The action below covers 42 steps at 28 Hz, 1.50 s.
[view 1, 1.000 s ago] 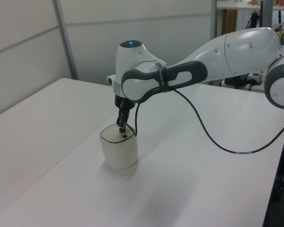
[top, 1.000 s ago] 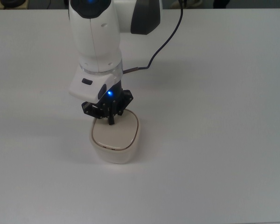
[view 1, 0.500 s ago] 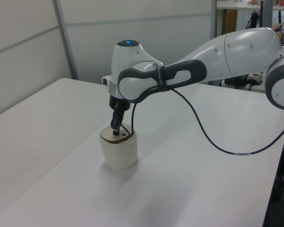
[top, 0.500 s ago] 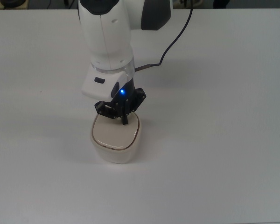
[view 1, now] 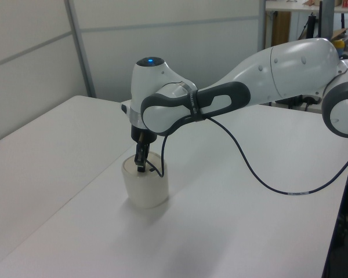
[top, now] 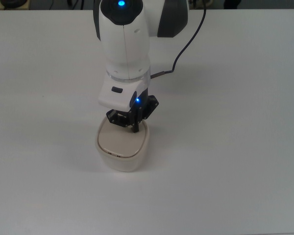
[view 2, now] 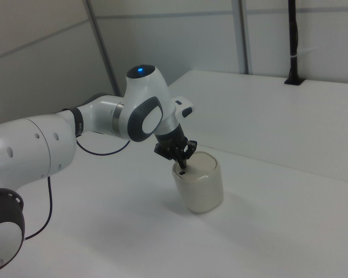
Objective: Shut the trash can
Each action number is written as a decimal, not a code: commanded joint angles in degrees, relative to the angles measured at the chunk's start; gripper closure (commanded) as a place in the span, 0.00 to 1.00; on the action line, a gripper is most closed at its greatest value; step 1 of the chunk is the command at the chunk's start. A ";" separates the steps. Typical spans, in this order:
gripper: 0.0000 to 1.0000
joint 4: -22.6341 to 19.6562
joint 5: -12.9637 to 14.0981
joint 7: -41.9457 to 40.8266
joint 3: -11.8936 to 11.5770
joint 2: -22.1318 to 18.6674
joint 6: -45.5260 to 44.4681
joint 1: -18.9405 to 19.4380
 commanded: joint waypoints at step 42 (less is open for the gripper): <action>0.00 0.81 -1.80 -0.76 -5.83 -12.62 -25.92 -5.57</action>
